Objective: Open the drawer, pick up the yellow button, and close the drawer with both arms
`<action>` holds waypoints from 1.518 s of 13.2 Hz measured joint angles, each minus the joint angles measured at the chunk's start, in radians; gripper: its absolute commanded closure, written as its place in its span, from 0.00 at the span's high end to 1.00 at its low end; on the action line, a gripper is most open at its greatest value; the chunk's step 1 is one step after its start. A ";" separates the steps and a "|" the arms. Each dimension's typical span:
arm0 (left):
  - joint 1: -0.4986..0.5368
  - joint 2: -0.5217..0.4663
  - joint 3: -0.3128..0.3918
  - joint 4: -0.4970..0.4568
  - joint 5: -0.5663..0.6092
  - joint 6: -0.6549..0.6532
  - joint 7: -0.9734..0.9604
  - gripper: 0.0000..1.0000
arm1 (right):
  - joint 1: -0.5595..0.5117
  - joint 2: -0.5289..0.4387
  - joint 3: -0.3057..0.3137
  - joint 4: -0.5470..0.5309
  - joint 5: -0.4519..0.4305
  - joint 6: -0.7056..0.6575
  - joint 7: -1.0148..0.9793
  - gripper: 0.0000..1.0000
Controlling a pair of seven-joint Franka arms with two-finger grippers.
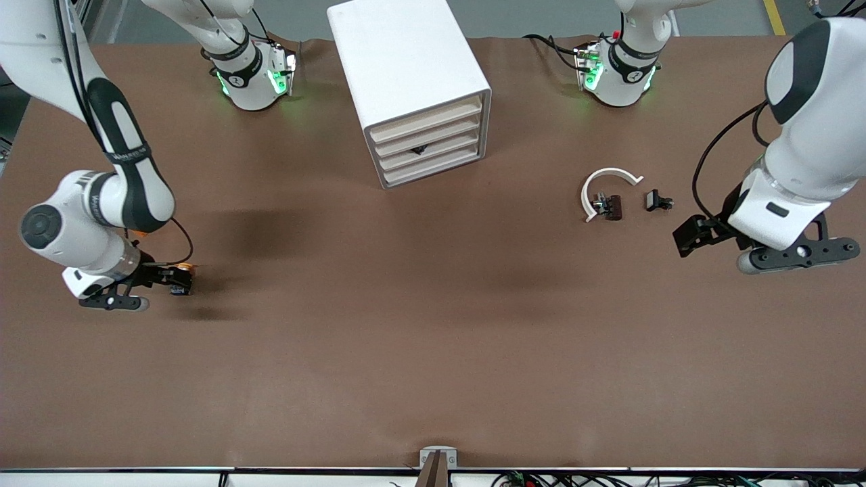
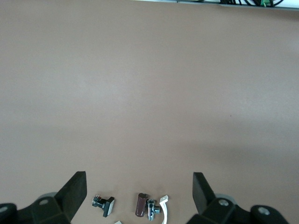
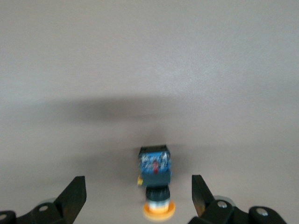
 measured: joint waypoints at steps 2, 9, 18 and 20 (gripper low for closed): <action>0.000 -0.026 -0.002 0.000 0.000 -0.036 0.000 1.00 | 0.004 -0.065 0.022 0.085 0.000 -0.187 -0.001 1.00; -0.001 -0.120 -0.011 0.000 0.000 -0.153 0.069 1.00 | 0.063 -0.143 0.032 0.488 -0.008 -0.691 -0.006 1.00; -0.117 -0.243 0.224 -0.064 -0.088 -0.208 0.278 1.00 | 0.071 -0.147 0.029 0.690 -0.009 -0.910 0.000 1.00; -0.143 -0.265 0.246 -0.069 -0.097 -0.221 0.278 1.00 | 0.088 -0.178 0.030 0.703 -0.009 -0.942 0.053 1.00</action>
